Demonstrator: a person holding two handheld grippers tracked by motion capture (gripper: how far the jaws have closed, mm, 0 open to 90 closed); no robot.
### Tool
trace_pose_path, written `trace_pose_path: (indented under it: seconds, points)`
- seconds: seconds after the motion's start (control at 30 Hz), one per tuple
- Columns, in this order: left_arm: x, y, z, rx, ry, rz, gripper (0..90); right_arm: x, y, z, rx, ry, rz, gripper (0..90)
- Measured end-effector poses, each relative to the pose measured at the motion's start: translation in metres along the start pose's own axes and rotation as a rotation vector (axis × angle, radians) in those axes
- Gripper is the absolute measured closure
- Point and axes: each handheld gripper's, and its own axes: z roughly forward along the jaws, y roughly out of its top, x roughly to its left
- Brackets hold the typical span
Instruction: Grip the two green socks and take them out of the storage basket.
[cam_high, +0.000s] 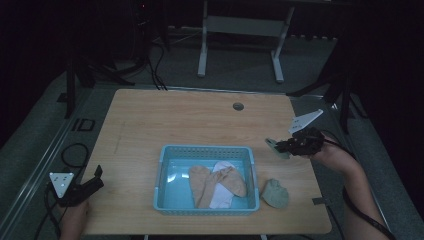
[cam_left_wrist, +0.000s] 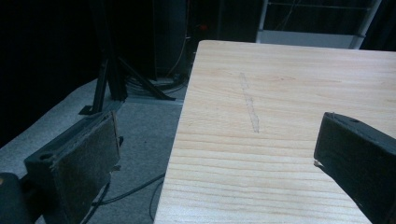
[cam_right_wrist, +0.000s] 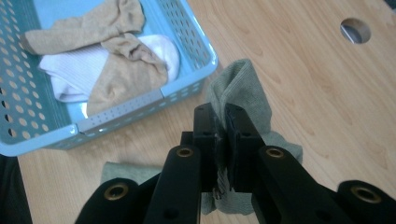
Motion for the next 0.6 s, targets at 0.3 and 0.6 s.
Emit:
trace_pose_path:
  seconds: [0.3, 0.6]
  points:
    - [0.000, 0.000, 0.000, -0.001, -0.002, 0.000, 0.4, -0.008, -0.016, 0.033, 0.061, 0.021, 0.032, 84.1]
    - [0.000, 0.000, 0.000, -0.001, -0.003, -0.001, 0.4, -0.011, -0.036, 0.075, 0.128, 0.061, 0.074, 84.1]
